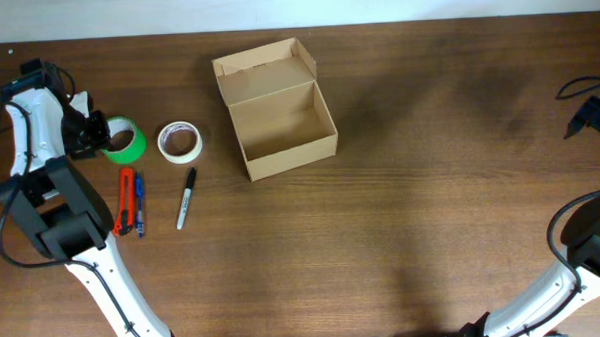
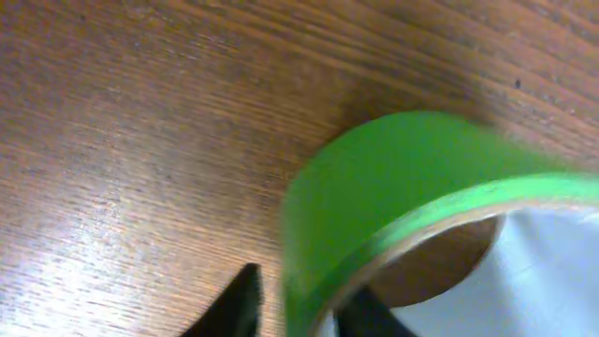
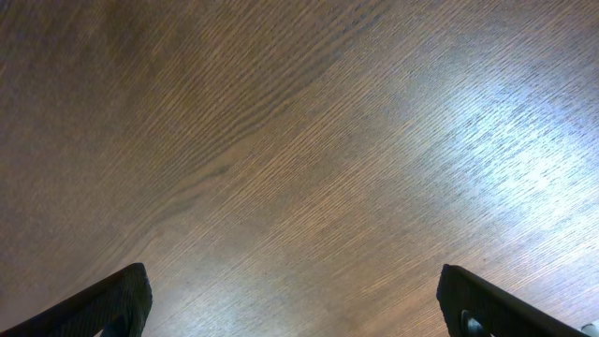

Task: Pack container
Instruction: 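Lower the left gripper onto the green tape roll and grasp it, then carry the green tape roll with the left gripper into the box, then release the green tape in the box and lift the left gripper away, then lower the left gripper onto the white masking tape roll and grasp it, then carry the white tape with the left gripper onto the green tape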

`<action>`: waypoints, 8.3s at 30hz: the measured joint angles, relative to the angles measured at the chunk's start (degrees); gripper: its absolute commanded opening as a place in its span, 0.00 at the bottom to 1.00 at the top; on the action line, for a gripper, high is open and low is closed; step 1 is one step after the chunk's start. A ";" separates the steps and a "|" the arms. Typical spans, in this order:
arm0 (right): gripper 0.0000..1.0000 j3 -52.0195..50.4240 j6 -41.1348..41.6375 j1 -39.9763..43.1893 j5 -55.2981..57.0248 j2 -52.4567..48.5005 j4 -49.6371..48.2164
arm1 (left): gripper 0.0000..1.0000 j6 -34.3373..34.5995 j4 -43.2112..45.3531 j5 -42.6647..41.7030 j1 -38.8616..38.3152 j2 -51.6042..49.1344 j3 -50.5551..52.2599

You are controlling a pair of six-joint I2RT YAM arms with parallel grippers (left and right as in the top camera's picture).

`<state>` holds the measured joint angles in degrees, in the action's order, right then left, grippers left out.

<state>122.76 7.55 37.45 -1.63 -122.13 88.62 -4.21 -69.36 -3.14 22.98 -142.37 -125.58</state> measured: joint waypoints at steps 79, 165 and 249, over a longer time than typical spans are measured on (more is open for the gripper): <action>0.99 0.00 0.02 0.00 0.00 0.00 0.00 | 0.02 -21.64 1.16 -1.29 -43.41 2.03 -14.84; 0.99 0.00 0.00 0.00 0.00 0.00 0.00 | 0.56 -11.06 -2.93 9.90 -13.57 37.81 8.20; 0.99 0.00 0.00 0.00 0.00 0.00 -0.02 | 0.02 -22.71 -15.30 -2.51 -40.57 8.74 -40.41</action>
<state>122.76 7.55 37.45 -1.63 -122.13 88.60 -26.92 -84.66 -5.65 -17.58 -133.62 -165.99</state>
